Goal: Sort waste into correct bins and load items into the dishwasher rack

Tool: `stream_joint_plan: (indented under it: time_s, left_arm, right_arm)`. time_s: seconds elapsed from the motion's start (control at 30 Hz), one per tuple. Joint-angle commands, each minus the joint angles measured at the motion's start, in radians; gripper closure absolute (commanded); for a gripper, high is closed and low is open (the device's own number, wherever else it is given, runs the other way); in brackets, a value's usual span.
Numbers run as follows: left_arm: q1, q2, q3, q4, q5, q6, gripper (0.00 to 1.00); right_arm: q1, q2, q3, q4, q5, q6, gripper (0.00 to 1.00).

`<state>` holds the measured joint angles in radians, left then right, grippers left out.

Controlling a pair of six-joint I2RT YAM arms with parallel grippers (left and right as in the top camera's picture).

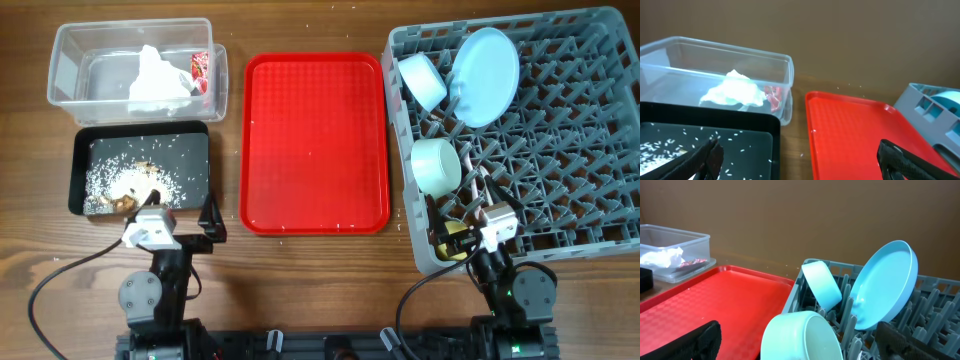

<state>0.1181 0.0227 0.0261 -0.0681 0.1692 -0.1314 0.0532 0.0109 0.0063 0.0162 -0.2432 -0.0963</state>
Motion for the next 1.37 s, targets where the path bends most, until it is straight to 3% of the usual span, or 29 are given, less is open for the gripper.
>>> stream_joint_plan:
  time_s: [0.0,1.33]
  left_arm:
    - [-0.031,-0.020,-0.021,0.005,-0.025,0.020,0.00]
    - [-0.045,-0.020,-0.021,0.005,-0.024,0.020,0.00]
  right_arm:
    - [-0.005,-0.007,-0.001,0.005,-0.014,-0.009,0.00]
    - [-0.005,-0.007,-0.001,0.005,-0.014,-0.008,0.00]
